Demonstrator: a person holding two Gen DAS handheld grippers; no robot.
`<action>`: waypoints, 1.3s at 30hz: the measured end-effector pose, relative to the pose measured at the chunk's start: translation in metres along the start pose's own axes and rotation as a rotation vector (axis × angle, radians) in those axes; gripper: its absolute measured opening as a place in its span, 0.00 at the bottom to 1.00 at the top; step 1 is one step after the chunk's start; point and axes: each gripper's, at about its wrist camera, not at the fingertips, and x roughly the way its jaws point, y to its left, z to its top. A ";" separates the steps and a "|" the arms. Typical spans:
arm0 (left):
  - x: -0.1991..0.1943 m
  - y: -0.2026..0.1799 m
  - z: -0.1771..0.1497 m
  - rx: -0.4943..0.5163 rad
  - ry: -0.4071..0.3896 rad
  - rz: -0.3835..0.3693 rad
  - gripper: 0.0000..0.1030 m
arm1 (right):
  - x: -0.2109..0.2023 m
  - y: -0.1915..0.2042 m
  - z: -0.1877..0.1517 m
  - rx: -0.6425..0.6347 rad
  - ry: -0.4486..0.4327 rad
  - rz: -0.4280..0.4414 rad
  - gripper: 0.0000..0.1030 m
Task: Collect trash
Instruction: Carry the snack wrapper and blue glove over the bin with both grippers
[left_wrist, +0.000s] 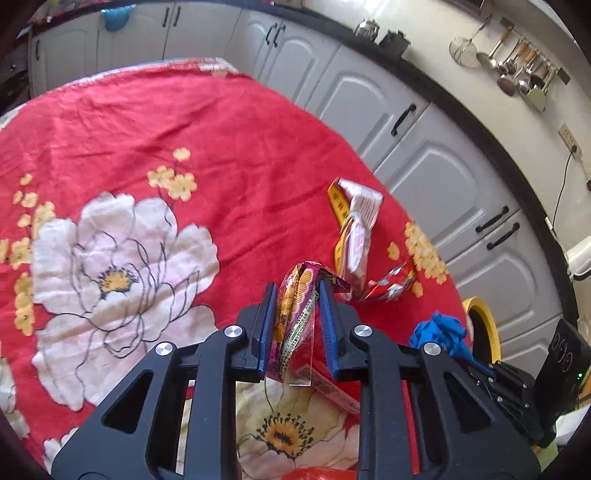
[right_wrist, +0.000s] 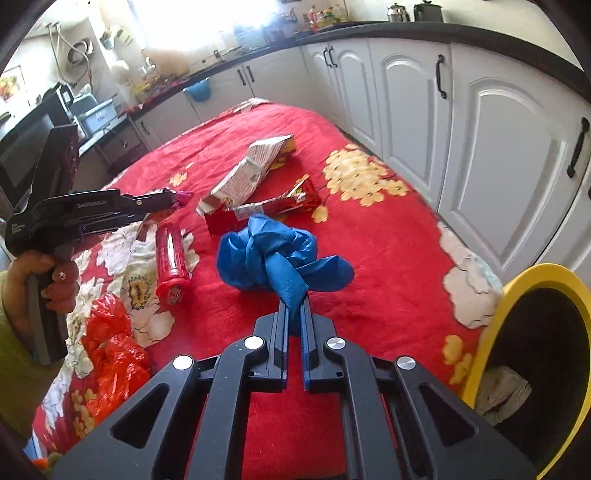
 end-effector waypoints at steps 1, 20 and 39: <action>-0.004 -0.002 0.001 -0.001 -0.009 -0.003 0.15 | -0.006 -0.001 0.000 0.004 -0.010 0.003 0.05; -0.030 -0.101 -0.009 0.150 -0.072 -0.141 0.15 | -0.068 -0.035 -0.002 0.085 -0.137 -0.027 0.04; -0.001 -0.205 -0.035 0.315 -0.008 -0.238 0.15 | -0.135 -0.105 -0.024 0.231 -0.248 -0.136 0.04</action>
